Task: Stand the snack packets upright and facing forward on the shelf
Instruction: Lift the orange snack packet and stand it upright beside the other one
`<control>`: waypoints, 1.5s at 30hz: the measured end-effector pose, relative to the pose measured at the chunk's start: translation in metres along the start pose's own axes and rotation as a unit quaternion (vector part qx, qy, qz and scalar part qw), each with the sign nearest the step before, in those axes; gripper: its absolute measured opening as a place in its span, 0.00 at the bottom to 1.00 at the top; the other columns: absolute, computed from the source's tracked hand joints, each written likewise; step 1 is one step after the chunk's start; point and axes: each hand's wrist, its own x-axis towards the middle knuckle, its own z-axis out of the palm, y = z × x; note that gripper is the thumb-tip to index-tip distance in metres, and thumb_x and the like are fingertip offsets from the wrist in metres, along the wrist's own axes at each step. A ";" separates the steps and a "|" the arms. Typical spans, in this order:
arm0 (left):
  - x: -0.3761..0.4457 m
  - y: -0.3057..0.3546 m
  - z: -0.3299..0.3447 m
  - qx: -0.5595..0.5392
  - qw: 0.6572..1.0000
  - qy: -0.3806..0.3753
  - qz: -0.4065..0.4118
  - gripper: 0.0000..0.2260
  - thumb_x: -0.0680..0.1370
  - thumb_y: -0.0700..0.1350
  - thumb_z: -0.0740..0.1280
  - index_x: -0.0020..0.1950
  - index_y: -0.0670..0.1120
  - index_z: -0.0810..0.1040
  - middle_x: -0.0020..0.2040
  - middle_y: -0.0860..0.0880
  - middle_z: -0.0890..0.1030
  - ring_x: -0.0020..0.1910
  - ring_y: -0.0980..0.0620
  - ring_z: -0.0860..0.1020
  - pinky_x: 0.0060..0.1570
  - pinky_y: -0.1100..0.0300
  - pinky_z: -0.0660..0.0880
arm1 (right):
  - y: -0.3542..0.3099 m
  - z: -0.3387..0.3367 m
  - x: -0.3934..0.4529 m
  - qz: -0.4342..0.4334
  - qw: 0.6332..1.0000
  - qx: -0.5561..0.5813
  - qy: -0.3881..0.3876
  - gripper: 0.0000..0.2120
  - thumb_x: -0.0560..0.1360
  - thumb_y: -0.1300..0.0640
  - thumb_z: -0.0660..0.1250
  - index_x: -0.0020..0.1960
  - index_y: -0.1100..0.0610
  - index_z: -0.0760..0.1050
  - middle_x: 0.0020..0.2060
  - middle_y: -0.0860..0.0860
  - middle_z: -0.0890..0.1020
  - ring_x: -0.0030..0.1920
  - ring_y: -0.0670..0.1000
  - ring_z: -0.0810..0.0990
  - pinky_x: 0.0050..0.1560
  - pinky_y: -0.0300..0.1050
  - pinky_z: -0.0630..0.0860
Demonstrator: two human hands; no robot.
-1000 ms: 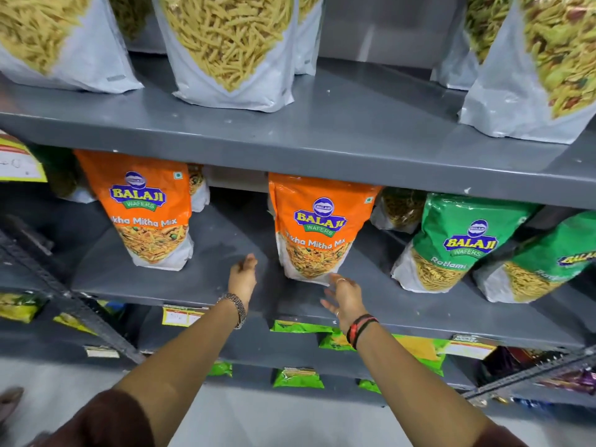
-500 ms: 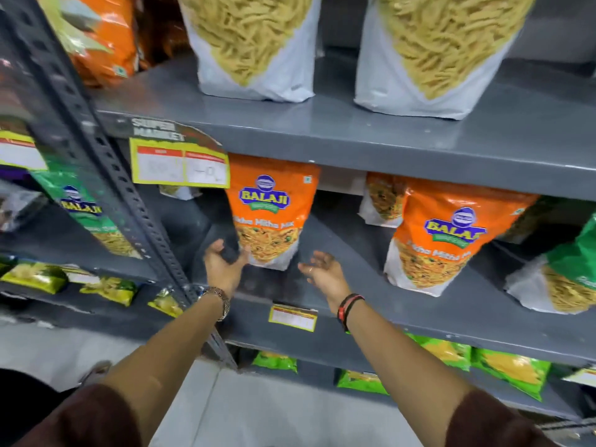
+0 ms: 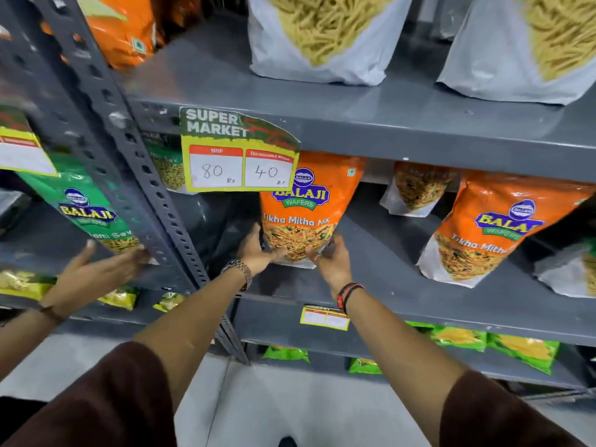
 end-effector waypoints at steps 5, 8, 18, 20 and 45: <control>0.008 0.003 0.000 -0.022 0.999 0.002 0.030 0.35 0.65 0.48 0.77 0.68 0.47 0.65 0.68 0.44 0.74 0.66 0.43 0.73 0.59 0.51 0.71 | 0.001 -0.001 0.012 -0.004 0.999 0.024 -0.023 0.27 0.72 0.60 0.70 0.68 0.59 0.65 0.65 0.56 0.75 0.63 0.52 0.73 0.62 0.47 0.72; 0.012 0.003 -0.002 -0.027 0.999 -0.002 0.040 0.36 0.65 0.48 0.77 0.68 0.46 0.64 0.68 0.43 0.74 0.66 0.42 0.73 0.58 0.52 0.71 | 0.003 -0.002 0.015 -0.012 0.999 0.030 -0.026 0.27 0.73 0.57 0.69 0.69 0.57 0.65 0.66 0.54 0.74 0.62 0.49 0.72 0.58 0.42 0.70; -0.028 -0.004 0.024 -0.045 0.992 0.119 0.004 0.33 0.68 0.38 0.74 0.69 0.35 0.66 0.69 0.37 0.71 0.69 0.41 0.70 0.66 0.54 0.67 | 0.037 -0.075 -0.002 0.022 0.998 0.052 0.020 0.18 0.77 0.58 0.63 0.65 0.60 0.69 0.65 0.56 0.75 0.65 0.55 0.74 0.69 0.53 0.69; -0.036 0.003 0.039 -0.059 0.988 0.139 -0.011 0.20 0.70 0.36 0.72 0.61 0.40 0.73 0.60 0.39 0.76 0.62 0.44 0.73 0.63 0.54 0.70 | 0.047 -0.106 -0.008 0.007 0.997 0.053 0.053 0.12 0.77 0.58 0.63 0.59 0.58 0.73 0.57 0.54 0.78 0.62 0.56 0.76 0.67 0.57 0.70; -0.092 0.156 0.281 -0.152 0.981 -0.116 -0.027 0.26 0.75 0.30 0.60 0.71 0.46 0.64 0.68 0.45 0.73 0.68 0.47 0.71 0.63 0.56 0.70 | 0.039 -0.330 0.030 0.051 0.985 0.160 0.029 0.16 0.78 0.41 0.51 0.60 0.44 0.70 0.55 0.43 0.77 0.60 0.50 0.74 0.57 0.44 0.71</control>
